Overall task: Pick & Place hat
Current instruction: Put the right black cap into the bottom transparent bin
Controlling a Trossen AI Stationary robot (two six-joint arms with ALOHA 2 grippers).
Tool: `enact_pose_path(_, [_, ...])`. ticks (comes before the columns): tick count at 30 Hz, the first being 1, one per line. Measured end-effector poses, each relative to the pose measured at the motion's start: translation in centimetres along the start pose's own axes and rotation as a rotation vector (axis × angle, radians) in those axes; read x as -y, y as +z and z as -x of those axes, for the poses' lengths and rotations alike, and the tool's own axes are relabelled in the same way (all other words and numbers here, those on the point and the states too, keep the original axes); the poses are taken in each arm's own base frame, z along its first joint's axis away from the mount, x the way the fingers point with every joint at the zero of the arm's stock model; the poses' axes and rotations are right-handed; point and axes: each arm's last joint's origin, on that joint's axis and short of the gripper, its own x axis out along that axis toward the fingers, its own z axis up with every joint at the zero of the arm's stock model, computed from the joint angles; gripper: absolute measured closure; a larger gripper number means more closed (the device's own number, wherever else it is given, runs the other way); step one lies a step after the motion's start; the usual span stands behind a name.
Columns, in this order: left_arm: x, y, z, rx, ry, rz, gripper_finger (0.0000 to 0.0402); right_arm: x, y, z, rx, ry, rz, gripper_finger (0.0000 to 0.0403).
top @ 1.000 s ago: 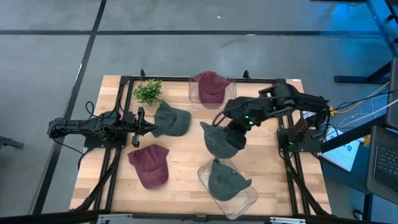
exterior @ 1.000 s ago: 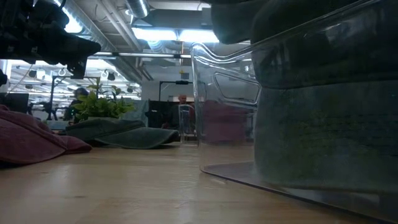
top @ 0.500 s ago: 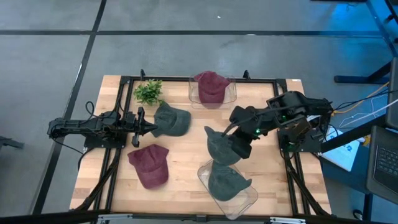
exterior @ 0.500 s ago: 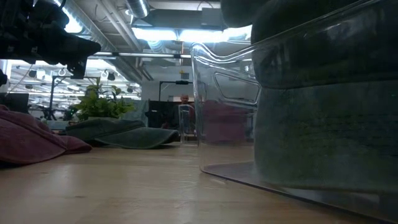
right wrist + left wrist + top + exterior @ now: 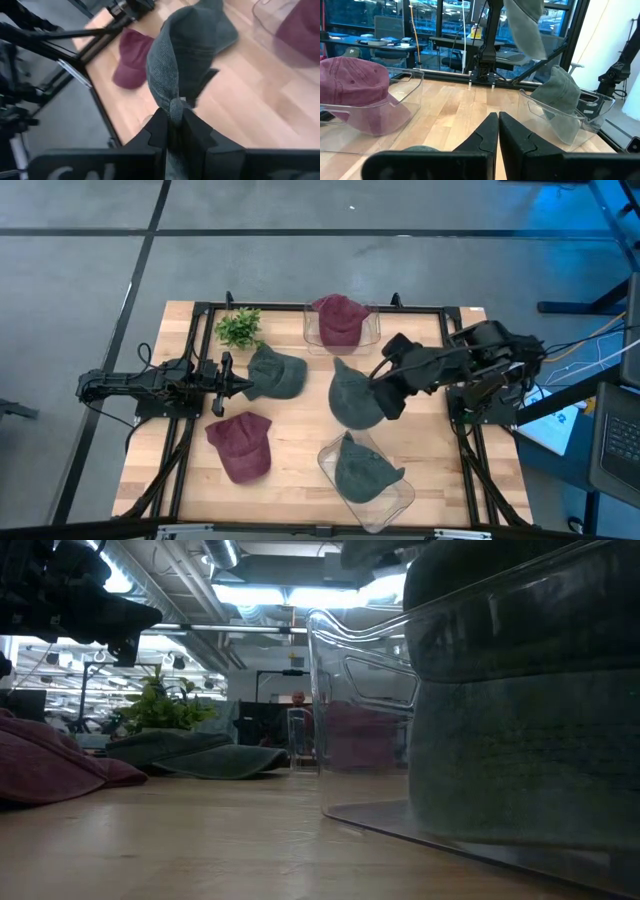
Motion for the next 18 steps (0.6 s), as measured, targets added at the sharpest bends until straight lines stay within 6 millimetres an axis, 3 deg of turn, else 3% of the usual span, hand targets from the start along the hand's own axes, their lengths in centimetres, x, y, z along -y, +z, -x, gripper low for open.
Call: enact_pose_path(18, [0.0, 0.0, 0.0, 0.000, 0.000, 0.000, 0.0392, -1.8, -1.6, 2.2, -0.019, 0.185, -0.202, 0.0368])
